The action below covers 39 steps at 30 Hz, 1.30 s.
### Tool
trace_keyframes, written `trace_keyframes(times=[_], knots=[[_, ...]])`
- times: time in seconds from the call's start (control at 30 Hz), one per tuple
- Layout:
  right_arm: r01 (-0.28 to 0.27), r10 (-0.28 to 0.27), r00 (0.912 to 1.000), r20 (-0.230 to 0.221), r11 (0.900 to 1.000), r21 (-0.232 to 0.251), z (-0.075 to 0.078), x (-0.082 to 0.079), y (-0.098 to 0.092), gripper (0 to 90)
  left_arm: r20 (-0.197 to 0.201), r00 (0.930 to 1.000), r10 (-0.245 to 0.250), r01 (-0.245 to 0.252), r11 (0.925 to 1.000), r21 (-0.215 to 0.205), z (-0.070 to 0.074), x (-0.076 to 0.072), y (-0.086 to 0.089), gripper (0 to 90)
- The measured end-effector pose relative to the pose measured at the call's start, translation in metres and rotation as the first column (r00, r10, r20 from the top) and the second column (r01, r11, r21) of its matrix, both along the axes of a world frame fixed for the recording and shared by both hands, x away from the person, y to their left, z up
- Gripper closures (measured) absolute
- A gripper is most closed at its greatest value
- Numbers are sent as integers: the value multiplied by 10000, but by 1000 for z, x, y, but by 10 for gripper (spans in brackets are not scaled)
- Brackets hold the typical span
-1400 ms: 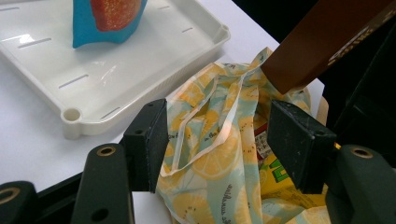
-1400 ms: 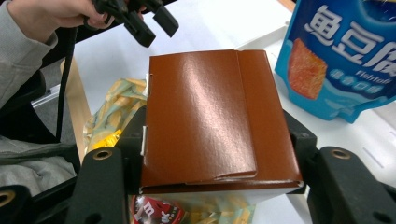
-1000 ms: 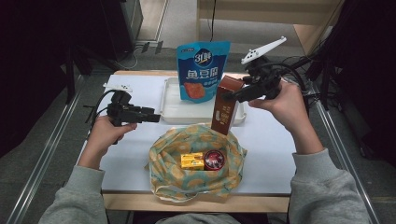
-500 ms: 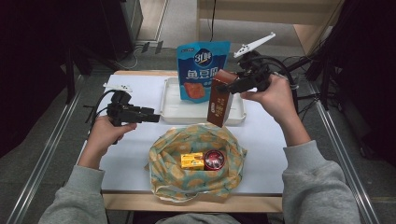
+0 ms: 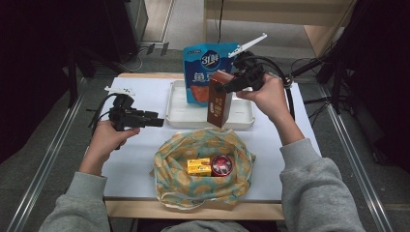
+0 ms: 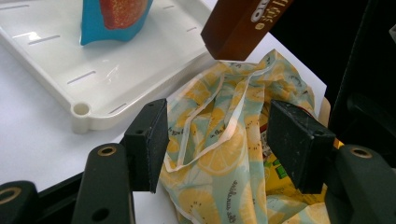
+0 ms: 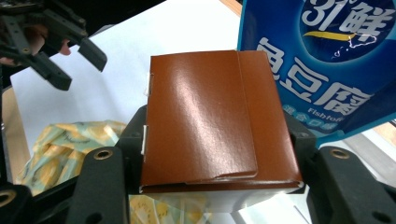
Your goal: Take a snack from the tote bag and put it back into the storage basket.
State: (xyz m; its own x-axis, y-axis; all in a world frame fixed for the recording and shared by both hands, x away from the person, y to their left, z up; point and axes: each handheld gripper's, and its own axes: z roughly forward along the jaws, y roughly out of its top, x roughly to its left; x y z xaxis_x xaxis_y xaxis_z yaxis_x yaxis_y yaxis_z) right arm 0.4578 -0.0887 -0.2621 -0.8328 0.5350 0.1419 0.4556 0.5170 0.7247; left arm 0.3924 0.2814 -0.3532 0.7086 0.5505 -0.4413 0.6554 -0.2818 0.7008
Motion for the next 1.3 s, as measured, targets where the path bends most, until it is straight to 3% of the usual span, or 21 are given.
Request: trace_keyframes(times=[0.87, 1.1, 1.3], knots=[[444, -441, 9989, -166, 9989, 167, -27, 46, 40, 446, -6, 9998, 206, -206, 9998, -47, 0, -9, 9, 396], [564, -558, 9981, -250, 9982, 227, -37, 56, 43, 446, -11, 9998, 173, -173, 9998, -85, 1, -10, 8, 394], [688, -688, 9972, -283, 9976, 7, -48, 60, 46, 446, -25, 9999, 161, -161, 9999, -44, 0, -9, 8, 394]])
